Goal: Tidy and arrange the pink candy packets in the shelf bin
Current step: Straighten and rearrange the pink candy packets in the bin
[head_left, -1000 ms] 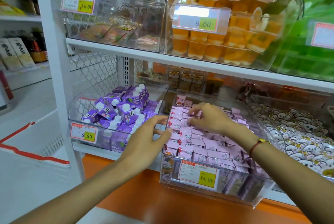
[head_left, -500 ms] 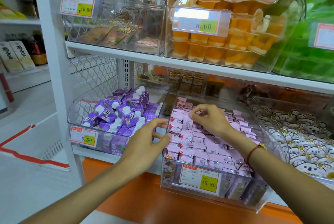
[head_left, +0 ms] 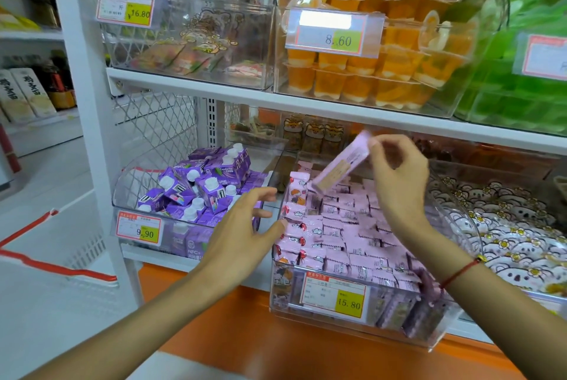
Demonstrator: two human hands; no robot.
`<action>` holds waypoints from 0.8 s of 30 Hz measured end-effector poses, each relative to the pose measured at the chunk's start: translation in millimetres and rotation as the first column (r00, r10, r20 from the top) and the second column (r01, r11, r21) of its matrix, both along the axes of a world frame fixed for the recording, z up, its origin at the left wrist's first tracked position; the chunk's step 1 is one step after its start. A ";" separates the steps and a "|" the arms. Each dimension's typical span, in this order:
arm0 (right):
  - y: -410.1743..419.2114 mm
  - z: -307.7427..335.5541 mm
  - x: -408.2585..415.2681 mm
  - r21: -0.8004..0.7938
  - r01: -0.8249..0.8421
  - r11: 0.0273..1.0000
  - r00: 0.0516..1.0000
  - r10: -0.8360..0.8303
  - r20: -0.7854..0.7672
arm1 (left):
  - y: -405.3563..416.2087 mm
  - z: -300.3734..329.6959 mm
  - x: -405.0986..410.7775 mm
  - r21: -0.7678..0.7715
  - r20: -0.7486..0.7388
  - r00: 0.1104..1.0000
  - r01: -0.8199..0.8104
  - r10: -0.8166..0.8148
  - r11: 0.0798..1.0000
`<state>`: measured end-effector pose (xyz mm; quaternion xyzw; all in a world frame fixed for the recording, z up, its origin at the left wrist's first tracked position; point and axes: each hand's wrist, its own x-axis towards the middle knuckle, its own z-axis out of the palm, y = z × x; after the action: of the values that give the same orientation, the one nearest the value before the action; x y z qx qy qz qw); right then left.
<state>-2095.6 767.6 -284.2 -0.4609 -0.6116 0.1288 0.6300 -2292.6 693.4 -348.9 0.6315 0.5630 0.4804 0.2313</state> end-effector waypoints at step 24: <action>-59.5 -15.2 1.6 -0.443 -0.584 0.680 0.811 0.502 -0.300 | -11.9 36.5 22.8 -0.217 0.569 0.817 0.260 -0.094 0.941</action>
<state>-2094.0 708.2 -299.4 -0.3978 -0.6125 0.5042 0.4609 -2269.9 681.5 -312.4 0.4763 0.4737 0.5315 0.5160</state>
